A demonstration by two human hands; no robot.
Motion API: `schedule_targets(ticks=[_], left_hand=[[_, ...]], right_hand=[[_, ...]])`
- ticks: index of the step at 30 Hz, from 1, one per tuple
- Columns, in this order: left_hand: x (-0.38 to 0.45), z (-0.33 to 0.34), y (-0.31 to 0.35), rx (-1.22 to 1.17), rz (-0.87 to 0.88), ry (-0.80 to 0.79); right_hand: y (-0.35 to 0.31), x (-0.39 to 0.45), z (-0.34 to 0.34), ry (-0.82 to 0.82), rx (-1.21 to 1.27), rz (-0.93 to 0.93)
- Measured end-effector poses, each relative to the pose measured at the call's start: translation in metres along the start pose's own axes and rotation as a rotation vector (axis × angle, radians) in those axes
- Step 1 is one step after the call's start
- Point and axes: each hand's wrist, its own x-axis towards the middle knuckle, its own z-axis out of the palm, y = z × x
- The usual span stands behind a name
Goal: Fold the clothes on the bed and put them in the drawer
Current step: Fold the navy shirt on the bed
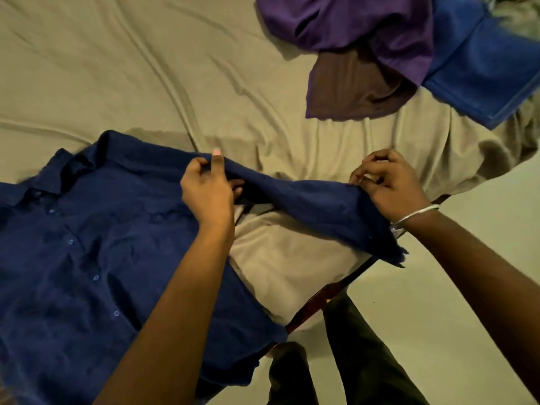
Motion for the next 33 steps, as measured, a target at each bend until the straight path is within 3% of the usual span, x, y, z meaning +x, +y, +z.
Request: schedule_targets(ticks=[4, 7, 9, 12, 14, 17, 20, 22, 25, 27, 30, 32, 33], left_hand=[[0.028, 0.037, 0.013, -0.174, -0.386, -0.370], [0.037, 0.049, 0.009, -0.003, -0.427, -0.581], [0.040, 0.046, 0.001, 0.278, -0.169, -0.643], [0.048, 0.035, -0.015, 0.781, 0.427, -0.676], [0.051, 0.029, -0.021, 0.948, 0.609, -0.666], [0.049, 0.031, -0.022, 0.993, 0.811, -0.592], [0.043, 0.038, -0.014, 0.868, 0.907, -0.513], [0.040, 0.050, -0.006, 0.854, 0.929, -0.485], [0.038, 0.075, 0.003, 1.086, 0.935, -0.415], [0.038, 0.091, 0.005, 1.147, 0.879, -0.439], [0.046, 0.108, 0.002, 1.152, 0.832, -0.474], [0.053, 0.112, 0.004, 1.104, 0.814, -0.471], [0.055, 0.115, 0.004, 1.077, 0.818, -0.473]], right_hand=[[-0.009, -0.012, 0.005, 0.171, -0.168, -0.207], [-0.012, -0.046, 0.027, 0.216, -0.380, -0.418], [-0.002, -0.072, 0.051, 0.149, -0.510, -0.325], [0.015, -0.092, 0.072, 0.190, -0.545, -0.146], [0.020, -0.094, 0.071, 0.256, -0.434, -0.185], [0.013, -0.093, 0.056, 0.227, -0.035, -0.093], [0.007, -0.077, 0.028, 0.131, 0.644, 0.217], [0.016, -0.056, 0.008, 0.116, 0.827, 0.400], [0.035, -0.036, -0.013, 0.196, 0.607, 0.417], [0.036, -0.034, -0.021, 0.187, 0.503, 0.236], [0.044, -0.039, -0.018, 0.055, -0.080, -0.047], [0.055, -0.045, -0.009, 0.099, -0.364, -0.040], [0.059, -0.048, -0.007, 0.175, -0.366, -0.013]])
